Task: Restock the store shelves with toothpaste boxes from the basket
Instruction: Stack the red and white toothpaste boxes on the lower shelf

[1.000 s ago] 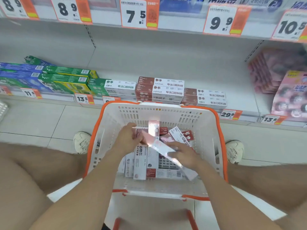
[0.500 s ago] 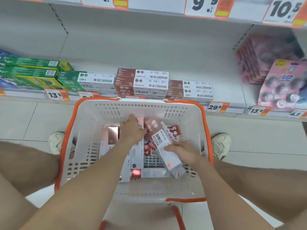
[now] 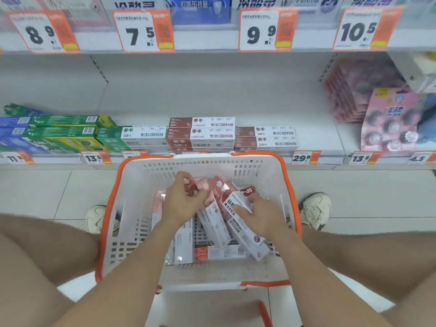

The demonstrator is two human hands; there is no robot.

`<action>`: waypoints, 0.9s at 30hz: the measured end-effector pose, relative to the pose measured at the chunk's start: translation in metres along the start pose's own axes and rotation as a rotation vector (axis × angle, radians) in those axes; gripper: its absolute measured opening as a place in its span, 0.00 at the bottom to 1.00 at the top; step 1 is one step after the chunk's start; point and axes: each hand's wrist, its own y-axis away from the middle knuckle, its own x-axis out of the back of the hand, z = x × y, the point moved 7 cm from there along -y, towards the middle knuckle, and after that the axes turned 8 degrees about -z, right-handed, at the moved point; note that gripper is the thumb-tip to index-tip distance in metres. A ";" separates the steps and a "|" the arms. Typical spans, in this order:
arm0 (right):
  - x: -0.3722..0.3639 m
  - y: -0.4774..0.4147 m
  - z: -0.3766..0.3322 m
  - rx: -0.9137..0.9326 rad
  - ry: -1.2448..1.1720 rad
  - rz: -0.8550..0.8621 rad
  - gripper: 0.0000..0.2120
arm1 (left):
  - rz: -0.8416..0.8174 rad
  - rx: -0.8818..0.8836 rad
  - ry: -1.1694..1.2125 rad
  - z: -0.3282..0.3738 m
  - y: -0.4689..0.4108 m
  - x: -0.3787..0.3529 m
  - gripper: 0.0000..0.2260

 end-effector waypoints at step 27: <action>0.174 0.034 -0.090 0.138 0.049 0.308 0.41 | -0.037 -0.065 0.427 0.137 -0.032 0.010 0.25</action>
